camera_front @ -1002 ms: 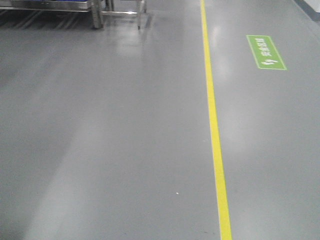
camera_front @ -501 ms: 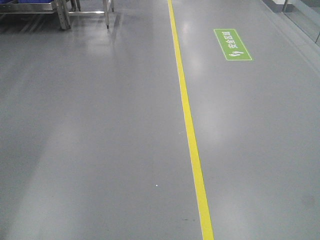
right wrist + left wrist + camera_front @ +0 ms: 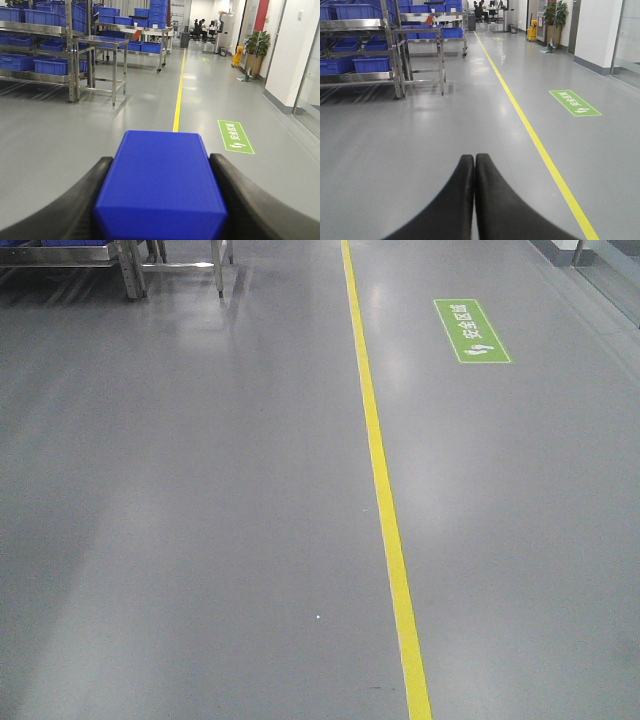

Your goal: Pour parts from conveyor to right shelf

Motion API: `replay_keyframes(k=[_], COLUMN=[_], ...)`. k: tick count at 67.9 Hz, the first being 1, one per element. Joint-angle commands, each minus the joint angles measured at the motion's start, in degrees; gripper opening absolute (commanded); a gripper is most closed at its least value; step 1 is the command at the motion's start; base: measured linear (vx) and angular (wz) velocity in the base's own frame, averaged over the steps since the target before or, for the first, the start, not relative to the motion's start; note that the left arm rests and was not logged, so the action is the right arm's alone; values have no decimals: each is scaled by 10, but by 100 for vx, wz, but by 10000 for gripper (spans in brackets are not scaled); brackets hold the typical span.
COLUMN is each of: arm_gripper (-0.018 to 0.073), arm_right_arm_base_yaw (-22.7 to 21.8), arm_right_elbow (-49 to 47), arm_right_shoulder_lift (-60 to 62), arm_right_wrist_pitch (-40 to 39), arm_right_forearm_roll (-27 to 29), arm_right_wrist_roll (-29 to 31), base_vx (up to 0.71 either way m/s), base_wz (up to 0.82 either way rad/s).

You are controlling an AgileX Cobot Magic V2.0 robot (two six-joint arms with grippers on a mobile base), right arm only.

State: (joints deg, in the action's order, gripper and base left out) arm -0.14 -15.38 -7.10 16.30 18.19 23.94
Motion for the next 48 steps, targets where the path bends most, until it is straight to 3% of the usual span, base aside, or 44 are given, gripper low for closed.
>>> replay_keyframes(k=[1,48], arm_gripper=[-3,-3], arm_right_arm_base_yaw=[1,1], arm_right_elbow=[-16,-16], arm_right_shoulder_lift=[-8,-8], arm_right_wrist_pitch=[-47,-47], arm_right_forearm_roll=[4,4], arm_right_wrist_roll=[0,0], base_vx=[9,20], base_wz=[2,-13])
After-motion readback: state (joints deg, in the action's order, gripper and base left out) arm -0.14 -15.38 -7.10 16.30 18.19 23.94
